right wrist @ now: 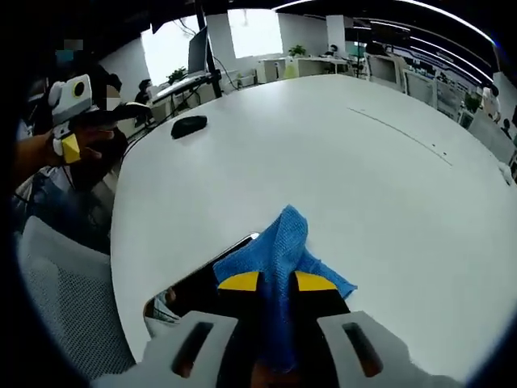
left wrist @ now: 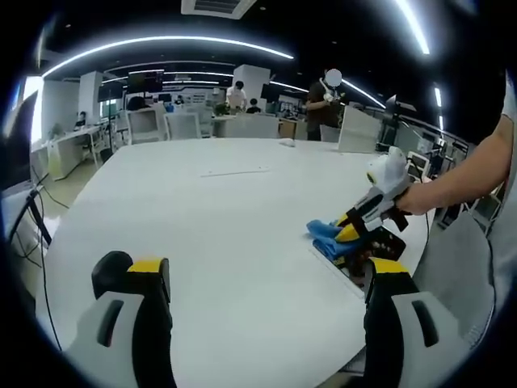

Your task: Wipe the mirror surface with the cleaning cloth until all visible marks leave the cleaned area.

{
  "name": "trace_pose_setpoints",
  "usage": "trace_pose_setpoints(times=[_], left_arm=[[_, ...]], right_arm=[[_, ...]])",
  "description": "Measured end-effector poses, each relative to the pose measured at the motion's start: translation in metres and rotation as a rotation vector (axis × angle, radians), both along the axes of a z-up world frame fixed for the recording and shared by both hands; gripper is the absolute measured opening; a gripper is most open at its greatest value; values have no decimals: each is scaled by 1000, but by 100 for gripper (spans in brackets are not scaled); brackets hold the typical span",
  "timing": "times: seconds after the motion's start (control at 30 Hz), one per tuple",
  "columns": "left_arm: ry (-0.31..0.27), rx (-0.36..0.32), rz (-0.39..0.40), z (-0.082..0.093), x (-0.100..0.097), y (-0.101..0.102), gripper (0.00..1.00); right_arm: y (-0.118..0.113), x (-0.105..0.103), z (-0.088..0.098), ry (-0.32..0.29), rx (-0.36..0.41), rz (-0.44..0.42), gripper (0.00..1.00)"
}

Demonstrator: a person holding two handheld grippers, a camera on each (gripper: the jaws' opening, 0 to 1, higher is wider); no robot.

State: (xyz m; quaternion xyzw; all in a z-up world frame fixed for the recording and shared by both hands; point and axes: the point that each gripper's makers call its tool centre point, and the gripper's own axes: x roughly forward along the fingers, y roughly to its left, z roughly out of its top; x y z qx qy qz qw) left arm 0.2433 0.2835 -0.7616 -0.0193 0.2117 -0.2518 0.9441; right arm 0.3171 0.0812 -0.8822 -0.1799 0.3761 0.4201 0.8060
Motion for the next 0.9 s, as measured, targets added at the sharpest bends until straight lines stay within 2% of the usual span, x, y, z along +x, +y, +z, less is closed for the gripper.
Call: trace_pose_setpoints(times=[0.1,0.33,0.47,0.6,0.73,0.9], left_arm=[[0,-2,-1,0,0,-1,99],[1,-8,4,1,-1,1,99],[1,-15,10,1,-1,3,99],[-1,-11,12,4,-3,4,99],[0,-7,15,2,-4,6,99],[-2,11,3,-1,-3,6,99]], right_arm=[[0,0,0,-27,-19,-35,2],[5,-1,3,-9,1,-85,0],[12,-5,3,9,35,-84,0],[13,-3,2,-3,32,-81,0],[11,-1,0,14,39,-92,0],[13,-11,-2,40,46,-87,0]])
